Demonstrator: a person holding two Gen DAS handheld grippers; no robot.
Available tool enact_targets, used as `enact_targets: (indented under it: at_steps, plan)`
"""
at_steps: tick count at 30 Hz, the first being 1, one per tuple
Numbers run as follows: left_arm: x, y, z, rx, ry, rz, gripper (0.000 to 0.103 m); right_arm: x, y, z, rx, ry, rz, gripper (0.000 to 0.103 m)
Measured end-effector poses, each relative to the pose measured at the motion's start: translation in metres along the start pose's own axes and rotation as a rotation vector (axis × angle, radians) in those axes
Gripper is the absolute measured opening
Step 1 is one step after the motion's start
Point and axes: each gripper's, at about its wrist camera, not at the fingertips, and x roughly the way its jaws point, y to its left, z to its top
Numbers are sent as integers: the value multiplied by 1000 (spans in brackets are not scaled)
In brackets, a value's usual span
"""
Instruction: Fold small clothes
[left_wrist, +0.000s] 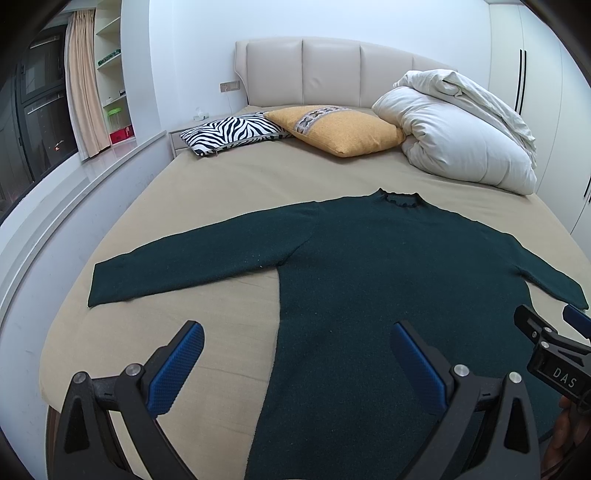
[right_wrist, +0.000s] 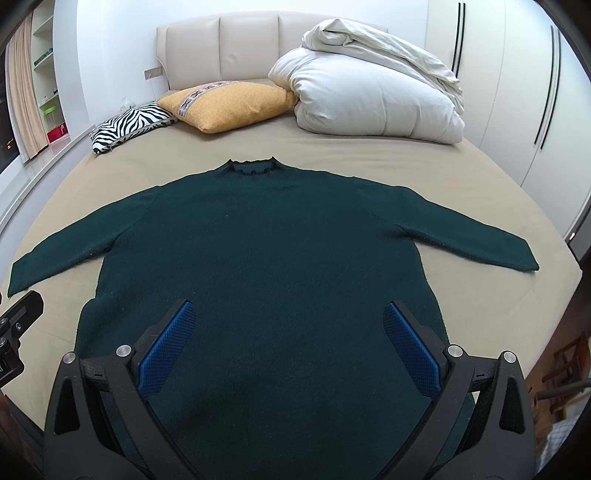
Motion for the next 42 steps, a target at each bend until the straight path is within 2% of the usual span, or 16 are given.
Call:
enact_targets:
  at_steps: [17, 26, 28, 33, 36, 38, 41, 42]
  plan:
    - [0, 0, 0, -1, 1, -1, 103, 2, 3, -3, 0, 4, 1, 103]
    - [-1, 7, 0, -3, 1, 6, 103, 3, 4, -3, 0, 8, 3, 103]
    - [-1, 17, -9, -4, 4, 6, 103, 4, 5, -4, 0, 9, 3, 103]
    - [7, 17, -12, -10, 19, -42, 103, 12, -2, -1, 17, 19, 23, 103]
    - [14, 10, -13, 13, 13, -59, 103, 23, -33, 5, 96, 29, 84, 103]
    - [26, 6, -11, 14, 56, -90, 103, 34, -64, 9, 163, 33, 113, 103]
    - [48, 2, -5, -14, 104, -151, 103, 55, -141, 15, 313, 14, 147, 103]
    - [54, 0, -3, -20, 114, -165, 103, 64, -178, 16, 382, -3, 151, 99]
